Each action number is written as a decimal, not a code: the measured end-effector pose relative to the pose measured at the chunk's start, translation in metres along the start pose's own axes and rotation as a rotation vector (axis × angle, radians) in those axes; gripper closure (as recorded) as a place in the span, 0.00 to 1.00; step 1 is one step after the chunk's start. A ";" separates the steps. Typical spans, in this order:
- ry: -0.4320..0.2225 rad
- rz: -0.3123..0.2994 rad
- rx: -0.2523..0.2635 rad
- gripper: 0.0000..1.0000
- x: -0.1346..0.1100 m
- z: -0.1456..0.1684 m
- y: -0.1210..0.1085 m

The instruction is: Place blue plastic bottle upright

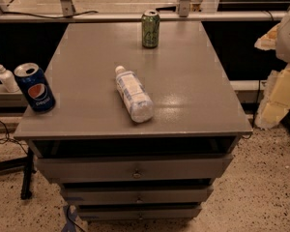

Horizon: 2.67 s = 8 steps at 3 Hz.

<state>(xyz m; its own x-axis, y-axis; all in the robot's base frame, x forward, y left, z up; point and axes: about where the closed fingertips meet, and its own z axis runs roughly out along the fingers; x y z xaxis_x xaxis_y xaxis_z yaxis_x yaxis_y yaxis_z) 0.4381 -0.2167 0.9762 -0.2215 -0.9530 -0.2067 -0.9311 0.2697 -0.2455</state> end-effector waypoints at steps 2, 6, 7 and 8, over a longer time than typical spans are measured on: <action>-0.040 0.059 0.026 0.00 -0.020 0.014 -0.010; -0.133 0.396 0.111 0.00 -0.157 0.090 -0.077; -0.146 0.418 0.083 0.00 -0.153 0.090 -0.080; -0.206 0.525 -0.007 0.00 -0.166 0.090 -0.088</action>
Offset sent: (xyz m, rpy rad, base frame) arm 0.0581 0.0543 -0.0254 0.1533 -0.0675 -0.1617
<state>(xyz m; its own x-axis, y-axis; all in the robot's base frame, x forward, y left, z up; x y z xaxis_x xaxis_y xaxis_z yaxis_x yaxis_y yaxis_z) 0.5833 -0.0703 0.9469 -0.5949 -0.6447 -0.4801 -0.7134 0.6987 -0.0542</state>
